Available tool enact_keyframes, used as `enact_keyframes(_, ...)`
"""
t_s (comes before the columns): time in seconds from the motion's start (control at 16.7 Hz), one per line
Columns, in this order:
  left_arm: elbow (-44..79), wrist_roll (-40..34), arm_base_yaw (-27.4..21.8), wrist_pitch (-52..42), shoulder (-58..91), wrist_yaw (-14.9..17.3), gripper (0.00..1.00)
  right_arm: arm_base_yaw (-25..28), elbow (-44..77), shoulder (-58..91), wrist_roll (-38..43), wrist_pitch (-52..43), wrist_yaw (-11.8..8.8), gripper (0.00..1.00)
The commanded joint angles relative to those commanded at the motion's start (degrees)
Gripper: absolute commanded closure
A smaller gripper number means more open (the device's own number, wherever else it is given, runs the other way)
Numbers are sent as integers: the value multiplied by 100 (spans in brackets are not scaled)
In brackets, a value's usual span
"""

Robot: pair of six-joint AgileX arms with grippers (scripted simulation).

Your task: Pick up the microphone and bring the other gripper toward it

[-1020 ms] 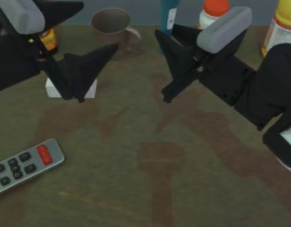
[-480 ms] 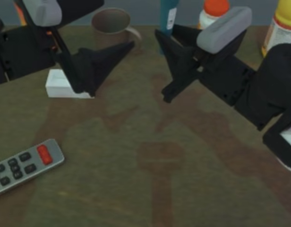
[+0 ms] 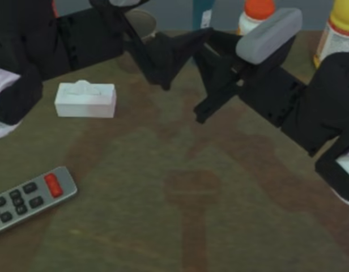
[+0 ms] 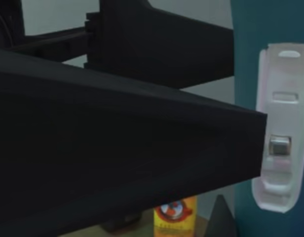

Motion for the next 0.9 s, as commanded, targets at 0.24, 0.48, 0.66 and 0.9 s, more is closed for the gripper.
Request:
enact_keyframes(0.24,450,-21,-400,130,561,-390,0,0,0,0,0,0,0,100)
enact_keyframes(0.48,463,-22,-411,134,577,-402,0,0,0,0,0,0,0,100)
enact_keyframes(0.66,463,-22,-411,134,577,-402,23,0,0,0,0,0,0,100)
enact_keyframes(0.9,463,-22,-411,134,577,-402,53,0,0,0,0,0,0,100)
